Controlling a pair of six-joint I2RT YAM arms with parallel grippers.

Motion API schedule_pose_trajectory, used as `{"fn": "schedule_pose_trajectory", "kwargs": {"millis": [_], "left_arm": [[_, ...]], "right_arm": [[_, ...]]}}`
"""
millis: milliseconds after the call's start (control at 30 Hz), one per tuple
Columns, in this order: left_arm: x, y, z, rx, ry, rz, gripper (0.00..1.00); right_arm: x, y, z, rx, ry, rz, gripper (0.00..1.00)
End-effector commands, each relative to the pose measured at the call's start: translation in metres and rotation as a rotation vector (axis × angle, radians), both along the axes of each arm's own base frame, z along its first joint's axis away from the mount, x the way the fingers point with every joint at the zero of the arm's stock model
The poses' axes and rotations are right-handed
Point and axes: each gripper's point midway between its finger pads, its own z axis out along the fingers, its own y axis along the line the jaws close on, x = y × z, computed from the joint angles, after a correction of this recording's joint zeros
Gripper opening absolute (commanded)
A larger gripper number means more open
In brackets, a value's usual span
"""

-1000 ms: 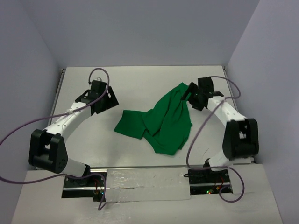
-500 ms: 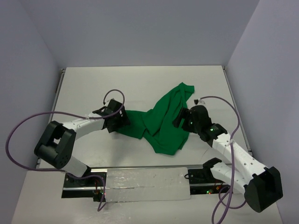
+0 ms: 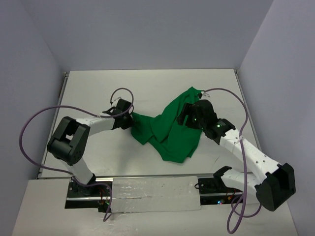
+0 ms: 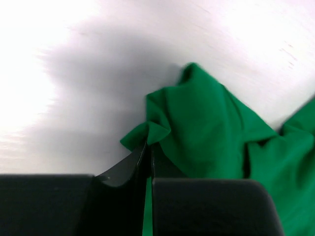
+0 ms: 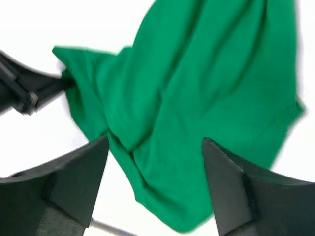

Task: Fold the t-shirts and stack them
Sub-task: Flatten out the tshirt

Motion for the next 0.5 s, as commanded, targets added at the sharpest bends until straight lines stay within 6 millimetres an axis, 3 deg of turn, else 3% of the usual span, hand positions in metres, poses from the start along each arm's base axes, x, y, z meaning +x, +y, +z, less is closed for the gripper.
{"fn": "schedule_pose_trajectory", "kwargs": {"millis": [0, 67, 100, 167, 267, 400, 467], "left_arm": [[0.003, 0.051, 0.032, 0.125, -0.026, 0.127, 0.1], [0.008, 0.058, 0.065, 0.095, -0.1, 0.158, 0.1], [0.01, 0.06, 0.076, 0.08, -0.124, 0.165, 0.1], [0.015, 0.06, 0.114, 0.031, -0.209, 0.173, 0.1], [0.022, 0.058, 0.169, -0.047, -0.324, 0.147, 0.1], [0.045, 0.064, 0.239, -0.087, -0.449, 0.128, 0.1], [0.062, 0.059, 0.289, -0.082, -0.538, 0.057, 0.1]], "right_arm": [[0.026, 0.031, 0.034, -0.081, -0.088, 0.081, 0.8], [0.028, 0.052, 0.041, -0.11, -0.102, 0.137, 0.82], [0.025, 0.069, 0.033, -0.131, -0.083, 0.181, 0.84], [0.03, 0.089, 0.036, -0.144, -0.08, 0.219, 0.84], [0.033, 0.108, 0.046, -0.092, -0.091, 0.233, 0.85], [0.038, 0.102, 0.067, -0.041, -0.138, 0.194, 0.85], [0.044, 0.075, 0.091, -0.011, -0.186, 0.108, 0.85]]}}
